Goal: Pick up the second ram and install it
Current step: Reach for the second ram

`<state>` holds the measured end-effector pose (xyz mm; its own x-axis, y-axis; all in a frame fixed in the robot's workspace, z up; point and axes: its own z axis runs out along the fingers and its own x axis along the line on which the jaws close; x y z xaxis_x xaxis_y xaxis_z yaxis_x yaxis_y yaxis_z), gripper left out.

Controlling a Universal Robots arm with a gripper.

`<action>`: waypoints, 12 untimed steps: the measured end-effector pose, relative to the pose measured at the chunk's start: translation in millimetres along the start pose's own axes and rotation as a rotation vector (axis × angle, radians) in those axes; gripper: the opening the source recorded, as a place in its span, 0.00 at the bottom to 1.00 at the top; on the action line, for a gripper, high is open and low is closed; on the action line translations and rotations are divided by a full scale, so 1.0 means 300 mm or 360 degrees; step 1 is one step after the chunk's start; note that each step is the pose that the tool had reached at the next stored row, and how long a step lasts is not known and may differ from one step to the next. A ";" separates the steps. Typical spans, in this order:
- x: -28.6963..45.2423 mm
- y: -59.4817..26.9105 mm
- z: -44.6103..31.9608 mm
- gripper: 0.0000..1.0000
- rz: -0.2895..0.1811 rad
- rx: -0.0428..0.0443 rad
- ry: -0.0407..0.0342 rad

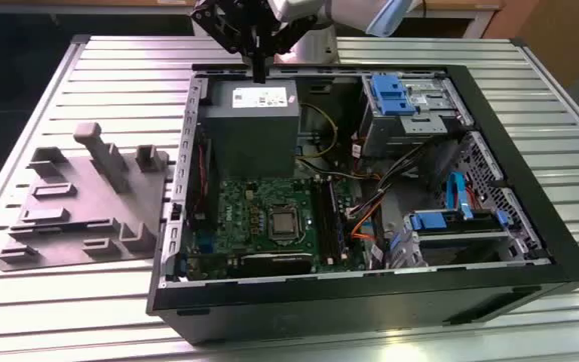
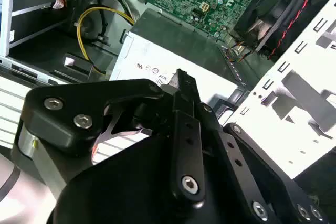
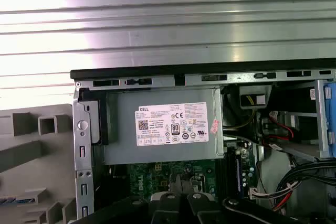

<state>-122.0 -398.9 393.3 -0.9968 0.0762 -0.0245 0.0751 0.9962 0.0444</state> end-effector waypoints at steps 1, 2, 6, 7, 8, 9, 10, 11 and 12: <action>0.000 0.000 0.000 0.10 0.0000 0.0000 0.0000; 0.000 0.000 0.000 0.10 0.0000 0.0000 0.0000; 0.000 0.000 0.000 0.10 0.0000 0.0000 0.0000; 0.000 0.000 0.000 0.10 0.0000 0.0000 0.0000; 0.000 0.000 0.000 0.10 0.0000 0.0000 0.0000; 0.000 0.000 0.000 0.10 0.0000 0.0000 0.0000; 0.000 0.000 0.000 0.10 0.0000 0.0000 0.0000; 0.000 0.000 0.000 0.10 0.0000 0.0000 0.0000; 0.000 0.000 0.000 0.10 0.0000 0.0000 0.0000</action>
<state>-122.1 -398.9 393.3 -0.9968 0.0762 -0.0245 0.0750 0.9962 0.0444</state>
